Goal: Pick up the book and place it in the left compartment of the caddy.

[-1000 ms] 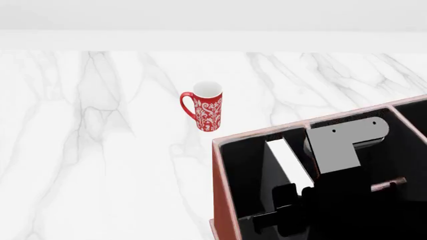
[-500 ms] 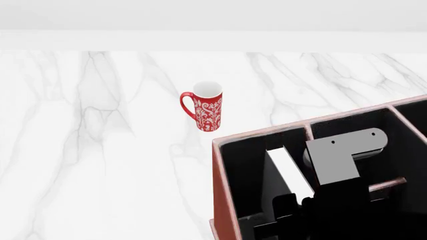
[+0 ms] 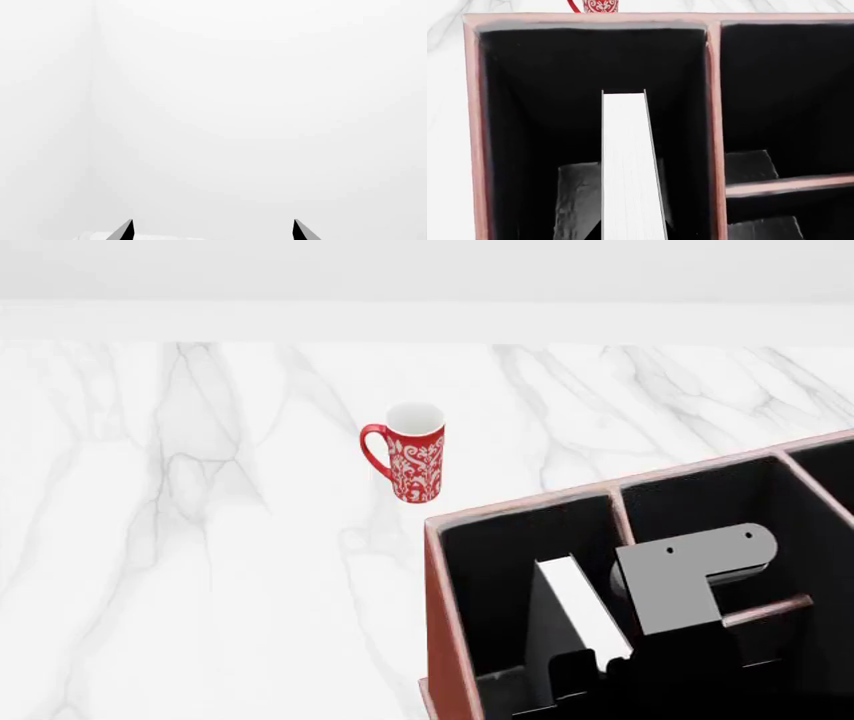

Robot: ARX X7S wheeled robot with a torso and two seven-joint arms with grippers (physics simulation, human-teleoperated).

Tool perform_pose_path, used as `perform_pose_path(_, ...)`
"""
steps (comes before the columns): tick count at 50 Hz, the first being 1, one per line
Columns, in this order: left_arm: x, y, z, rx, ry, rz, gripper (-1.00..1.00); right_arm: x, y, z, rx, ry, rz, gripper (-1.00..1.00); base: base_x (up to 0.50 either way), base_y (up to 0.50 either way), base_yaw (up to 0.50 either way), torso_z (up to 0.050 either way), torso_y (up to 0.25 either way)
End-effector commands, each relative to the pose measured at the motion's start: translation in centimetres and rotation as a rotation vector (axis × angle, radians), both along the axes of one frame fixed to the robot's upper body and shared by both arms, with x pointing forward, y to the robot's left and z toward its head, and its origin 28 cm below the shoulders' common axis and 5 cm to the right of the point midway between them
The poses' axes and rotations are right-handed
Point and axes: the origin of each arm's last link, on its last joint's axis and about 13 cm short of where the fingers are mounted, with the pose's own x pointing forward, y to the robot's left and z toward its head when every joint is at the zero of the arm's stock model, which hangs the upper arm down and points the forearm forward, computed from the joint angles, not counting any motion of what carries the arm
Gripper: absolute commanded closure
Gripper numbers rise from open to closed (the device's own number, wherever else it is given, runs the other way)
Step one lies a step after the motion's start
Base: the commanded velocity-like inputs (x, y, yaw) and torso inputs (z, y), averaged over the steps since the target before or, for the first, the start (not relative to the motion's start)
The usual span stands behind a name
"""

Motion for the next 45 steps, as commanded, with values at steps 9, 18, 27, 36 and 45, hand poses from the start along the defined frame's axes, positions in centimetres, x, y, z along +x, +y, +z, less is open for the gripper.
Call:
perform_pose_path(9, -0.1, 0.0, 0.1, 0.001, 0.0, -0.001, -1.0, 0.2, -0.3, -0.2, -0.004, -0.031, -0.009, 1.0, 0.0, 0.0, 0.0, 0.0, 0.001)
perform_pose_path(18, -0.1, 0.0, 0.1, -0.001, -0.002, -0.001, -1.0, 0.2, -0.1, -0.3, 0.001, -0.027, -0.004, 1.0, 0.0, 0.0, 0.0, 0.0, 0.001)
perform_pose_path(27, -0.1, 0.0, 0.1, 0.001, -0.003, -0.002, -1.0, 0.4, -0.3, -0.8, 0.004, -0.027, -0.009, 1.0, 0.0, 0.0, 0.0, 0.0, 0.001)
perform_pose_path(36, -0.1, 0.0, 0.1, 0.0, -0.006, -0.002, -1.0, 0.5, -0.2, -1.3, 0.014, -0.02, -0.007, 1.0, 0.0, 0.0, 0.0, 0.001, 0.001)
perform_pose_path(45, -0.2, 0.0, 0.1, -0.001, -0.007, -0.001, -1.0, 0.5, -0.3, -1.7, 0.015, -0.021, -0.01, 1.0, 0.0, 0.0, 0.0, 0.0, 0.001)
